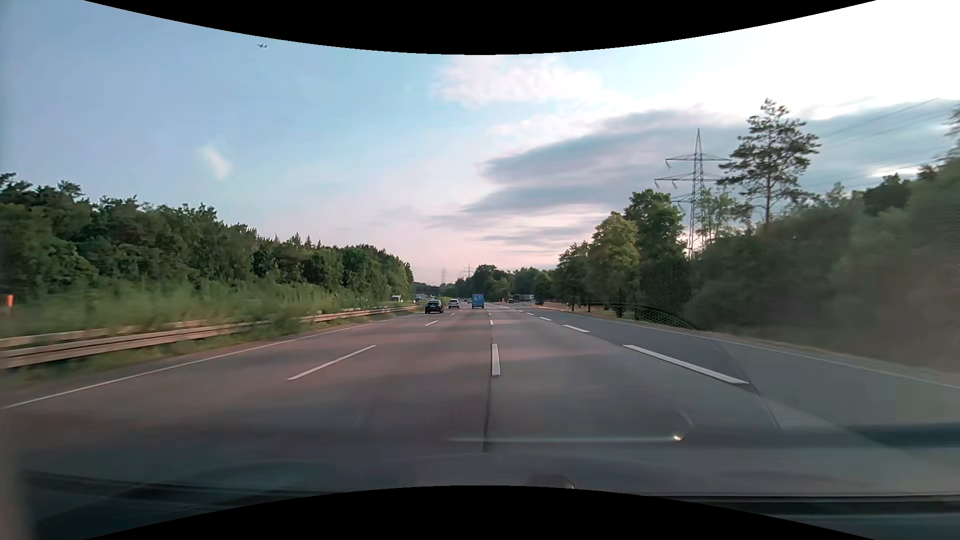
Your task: Follow the waypoints while adhering to traffic rules and regulations
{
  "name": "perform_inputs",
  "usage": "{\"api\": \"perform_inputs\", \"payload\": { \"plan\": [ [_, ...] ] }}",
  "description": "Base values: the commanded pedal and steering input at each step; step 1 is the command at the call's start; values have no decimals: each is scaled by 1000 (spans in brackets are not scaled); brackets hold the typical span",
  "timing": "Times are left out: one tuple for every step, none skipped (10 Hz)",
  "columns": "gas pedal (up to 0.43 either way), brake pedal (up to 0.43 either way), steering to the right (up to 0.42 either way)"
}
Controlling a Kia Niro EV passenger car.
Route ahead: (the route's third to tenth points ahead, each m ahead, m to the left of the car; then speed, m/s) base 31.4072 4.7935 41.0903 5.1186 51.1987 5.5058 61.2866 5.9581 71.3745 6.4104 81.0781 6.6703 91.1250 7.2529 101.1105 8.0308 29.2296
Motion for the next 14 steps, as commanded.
{"api": "perform_inputs", "payload": {
  "plan": [
    [118,0,-6],
    [118,0,-6],
    [118,0,-6],
    [118,0,-6],
    [110,0,-6],
    [110,0,-6],
    [110,0,-6],
    [110,0,-6],
    [110,0,-7],
    [110,0,-7],
    [110,0,-8],
    [110,0,-9],
    [110,0,-9],
    [110,0,-9]
  ]
}}
